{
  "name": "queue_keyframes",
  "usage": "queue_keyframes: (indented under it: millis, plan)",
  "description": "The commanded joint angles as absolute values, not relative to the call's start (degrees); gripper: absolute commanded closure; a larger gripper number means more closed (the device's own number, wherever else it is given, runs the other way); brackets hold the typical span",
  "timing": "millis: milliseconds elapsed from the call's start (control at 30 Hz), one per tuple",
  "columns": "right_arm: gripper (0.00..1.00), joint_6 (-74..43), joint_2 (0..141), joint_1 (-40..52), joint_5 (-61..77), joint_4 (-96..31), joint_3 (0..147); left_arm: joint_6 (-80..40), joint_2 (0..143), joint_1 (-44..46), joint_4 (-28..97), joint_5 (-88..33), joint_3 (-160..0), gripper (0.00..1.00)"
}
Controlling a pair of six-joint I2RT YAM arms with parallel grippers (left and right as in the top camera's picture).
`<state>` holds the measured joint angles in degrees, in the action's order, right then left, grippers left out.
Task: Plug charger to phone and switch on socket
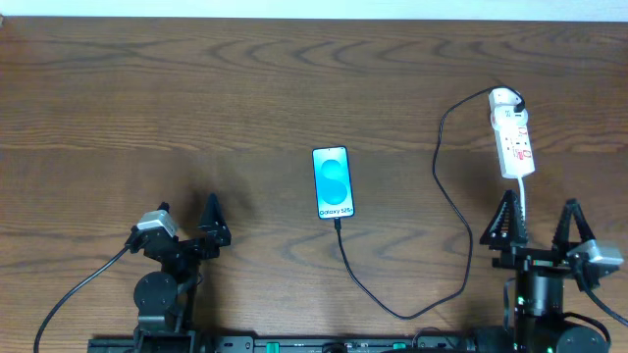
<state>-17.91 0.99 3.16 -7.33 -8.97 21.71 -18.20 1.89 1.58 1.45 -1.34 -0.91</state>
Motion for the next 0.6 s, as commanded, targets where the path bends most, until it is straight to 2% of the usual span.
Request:
queue_keyframes:
  millis: [0,567]
  plan:
    - [0.01,-20.0,0.5,3.4,-7.2,-7.2,19.6,-18.2,2.1,1.3,4.2,-0.4,-0.2,0.02]
    - [0.01,-21.0,0.3,3.4,-4.7,6.9,10.4,-18.2,2.1,1.3,4.2,-0.4,-0.2,0.02]
